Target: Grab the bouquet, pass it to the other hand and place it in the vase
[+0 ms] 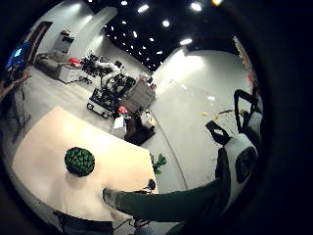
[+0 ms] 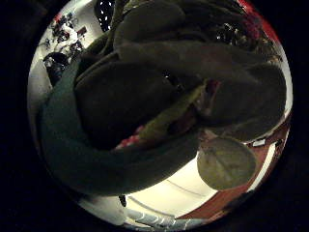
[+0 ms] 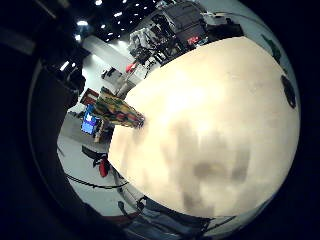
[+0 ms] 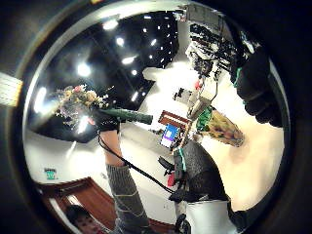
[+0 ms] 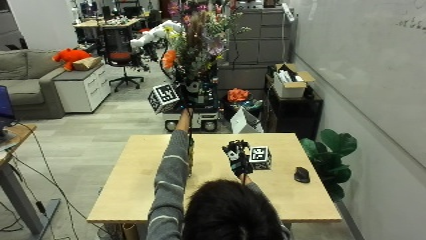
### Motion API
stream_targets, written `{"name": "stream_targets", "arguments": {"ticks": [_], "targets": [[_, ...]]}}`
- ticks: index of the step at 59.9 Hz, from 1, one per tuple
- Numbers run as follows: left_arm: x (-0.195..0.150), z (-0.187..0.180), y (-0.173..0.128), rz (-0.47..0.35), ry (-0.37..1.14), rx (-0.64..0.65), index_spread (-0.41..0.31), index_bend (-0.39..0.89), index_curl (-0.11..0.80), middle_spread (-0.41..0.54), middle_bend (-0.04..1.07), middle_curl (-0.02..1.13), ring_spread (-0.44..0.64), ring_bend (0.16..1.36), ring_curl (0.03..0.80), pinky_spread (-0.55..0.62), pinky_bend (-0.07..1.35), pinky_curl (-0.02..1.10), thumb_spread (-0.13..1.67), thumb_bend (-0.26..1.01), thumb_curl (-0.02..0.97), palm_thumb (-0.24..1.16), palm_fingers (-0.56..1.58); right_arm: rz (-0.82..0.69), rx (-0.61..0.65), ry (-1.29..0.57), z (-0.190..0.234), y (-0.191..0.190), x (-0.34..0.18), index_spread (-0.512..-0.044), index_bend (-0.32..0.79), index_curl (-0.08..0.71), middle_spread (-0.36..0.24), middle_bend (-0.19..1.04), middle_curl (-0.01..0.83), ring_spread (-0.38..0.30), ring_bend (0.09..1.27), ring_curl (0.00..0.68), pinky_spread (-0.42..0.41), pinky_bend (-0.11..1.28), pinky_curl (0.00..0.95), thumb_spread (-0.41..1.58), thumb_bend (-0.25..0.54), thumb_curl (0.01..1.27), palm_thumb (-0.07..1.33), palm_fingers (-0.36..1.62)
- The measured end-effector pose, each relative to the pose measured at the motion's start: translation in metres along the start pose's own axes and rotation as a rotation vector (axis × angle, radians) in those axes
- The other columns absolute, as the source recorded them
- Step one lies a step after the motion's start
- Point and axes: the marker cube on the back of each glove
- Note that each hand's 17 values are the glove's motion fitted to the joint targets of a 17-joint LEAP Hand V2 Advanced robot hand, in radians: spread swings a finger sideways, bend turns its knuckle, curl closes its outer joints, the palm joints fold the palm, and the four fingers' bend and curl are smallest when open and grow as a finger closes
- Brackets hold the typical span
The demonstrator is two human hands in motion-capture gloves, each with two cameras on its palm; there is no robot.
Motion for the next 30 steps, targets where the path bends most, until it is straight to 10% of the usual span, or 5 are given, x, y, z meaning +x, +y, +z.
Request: {"name": "stream_targets", "arguments": {"ticks": [5,11,30], "targets": [[-0.016,0.001,-0.004,-0.015,-0.012,0.012,-0.385,0.58,0.603,-0.374,0.83,0.58,-0.38,0.87,0.483,-0.42,0.65,0.47,1.08,-0.02,0.550,0.63,1.41,-0.216,-0.023,-0.218,0.001,0.002,-0.023,-0.233,0.13,0.343,-0.127,0.37,0.448,-0.201,0.55,0.408,-0.230,0.46,0.365,0.99,-0.029,0.46,0.63,1.18],[-0.046,0.006,-0.008,-0.035,-0.032,0.020,-0.386,0.58,0.606,-0.374,0.84,0.58,-0.38,0.87,0.483,-0.42,0.66,0.47,1.08,-0.02,0.553,0.63,1.41,-0.078,-0.042,-0.119,0.003,0.003,-0.007,-0.233,0.13,0.339,-0.125,0.36,0.449,-0.204,0.54,0.409,-0.223,0.44,0.363,1.00,-0.026,0.45,0.63,1.18],[-0.116,0.004,0.005,-0.131,-0.100,0.006,-0.381,0.57,0.607,-0.369,0.84,0.58,-0.38,0.88,0.482,-0.42,0.66,0.47,1.08,-0.02,0.557,0.63,1.41,-0.293,-0.084,-0.299,0.008,0.006,-0.018,-0.226,0.13,0.332,-0.124,0.34,0.455,-0.209,0.52,0.414,-0.204,0.40,0.361,1.00,-0.027,0.44,0.63,1.17]]}}
